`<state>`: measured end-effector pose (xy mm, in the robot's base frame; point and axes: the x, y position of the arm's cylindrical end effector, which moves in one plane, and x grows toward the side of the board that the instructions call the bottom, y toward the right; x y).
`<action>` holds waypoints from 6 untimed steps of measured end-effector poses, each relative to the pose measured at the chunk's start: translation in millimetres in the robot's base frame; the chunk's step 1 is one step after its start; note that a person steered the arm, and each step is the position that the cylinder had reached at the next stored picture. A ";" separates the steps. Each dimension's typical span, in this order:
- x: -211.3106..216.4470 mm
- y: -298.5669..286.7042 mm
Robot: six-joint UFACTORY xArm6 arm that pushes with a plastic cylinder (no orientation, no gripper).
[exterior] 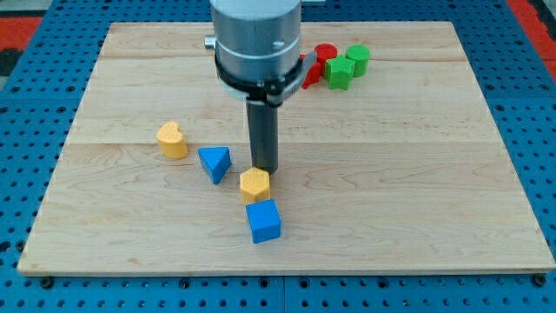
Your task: Place the blue triangle and yellow heart in a vertical line
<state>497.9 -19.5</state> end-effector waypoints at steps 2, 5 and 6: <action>-43.7 -20.4; 2.9 -71.6; 16.1 -50.6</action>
<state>514.0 -70.1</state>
